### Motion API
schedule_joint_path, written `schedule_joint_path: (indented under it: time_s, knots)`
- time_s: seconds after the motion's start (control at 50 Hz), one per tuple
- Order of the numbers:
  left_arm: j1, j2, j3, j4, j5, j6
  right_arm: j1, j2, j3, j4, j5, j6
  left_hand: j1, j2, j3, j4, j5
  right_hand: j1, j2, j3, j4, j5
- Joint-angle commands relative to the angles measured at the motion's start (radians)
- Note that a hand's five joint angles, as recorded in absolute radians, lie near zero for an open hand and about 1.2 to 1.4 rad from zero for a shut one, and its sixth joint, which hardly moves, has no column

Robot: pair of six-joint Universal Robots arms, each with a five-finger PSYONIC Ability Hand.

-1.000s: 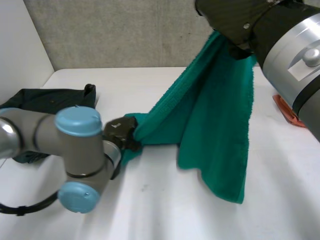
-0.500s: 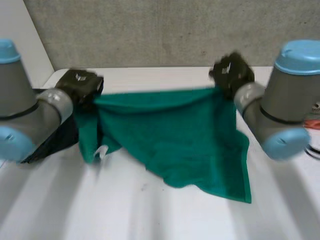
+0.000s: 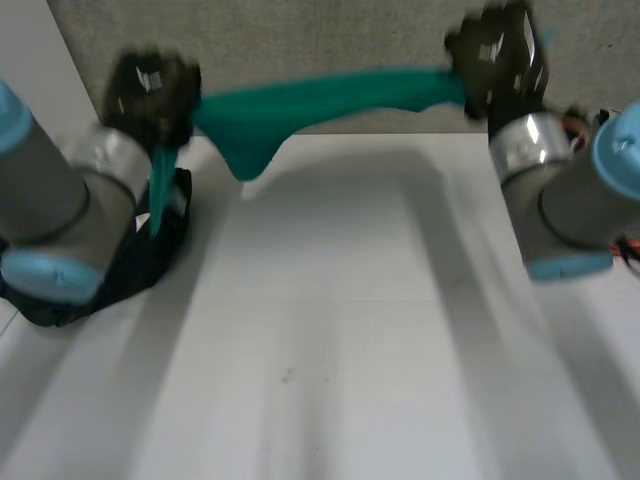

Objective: Fold the laundry.

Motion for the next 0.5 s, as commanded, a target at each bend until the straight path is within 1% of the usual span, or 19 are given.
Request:
schedule_joint_path:
  time_s: [0.02, 0.04, 0.1, 0.12, 0.14, 0.26, 0.36, 0.5]
  knots:
    - [0.013, -0.110, -0.216, 0.061, 0.006, 0.070, -0.007, 0.060, 0.191, 0.093, -0.023, 0.024, -0.006, -0.048, -0.044, -0.054, 0.009, 0.270, 0.224, 0.206, 0.197, 0.217]
    - [0.016, -0.125, -0.230, 0.072, 0.005, 0.081, -0.007, 0.077, 0.196, 0.103, -0.022, 0.024, -0.053, -0.095, -0.091, -0.101, -0.038, 0.270, 0.224, 0.206, 0.197, 0.217]
    - [0.030, -0.173, -0.270, 0.099, 0.002, 0.129, -0.008, 0.129, 0.199, 0.168, -0.017, 0.023, -0.434, -0.476, -0.472, -0.482, -0.419, 0.270, 0.224, 0.206, 0.197, 0.217]
    - [0.035, -0.180, -0.277, 0.104, 0.000, 0.139, -0.010, 0.138, 0.196, 0.189, -0.015, 0.021, -0.519, -0.561, -0.557, -0.567, -0.505, 0.270, 0.224, 0.206, 0.197, 0.217]
    - [0.042, -0.183, -0.291, 0.112, -0.004, 0.156, -0.014, 0.152, 0.190, 0.230, -0.012, 0.023, -0.546, -0.588, -0.584, -0.594, -0.532, 0.270, 0.224, 0.206, 0.197, 0.217]
    - [0.071, -0.151, -0.334, 0.141, -0.032, 0.172, -0.033, 0.152, 0.168, 0.338, -0.012, 0.047, -0.585, -0.627, -0.622, -0.633, -0.570, 0.270, 0.224, 0.206, 0.197, 0.217]
    - [0.107, -0.134, -0.366, 0.148, -0.041, 0.170, -0.051, 0.123, 0.181, 0.356, -0.012, 0.101, -0.555, -0.597, -0.593, -0.604, -0.541, 0.270, 0.224, 0.206, 0.197, 0.217]
    - [0.145, -0.105, -0.414, 0.153, -0.034, 0.167, -0.062, 0.111, 0.202, 0.358, -0.008, 0.107, -0.488, -0.530, -0.526, -0.536, -0.473, 0.270, 0.224, 0.206, 0.197, 0.217]
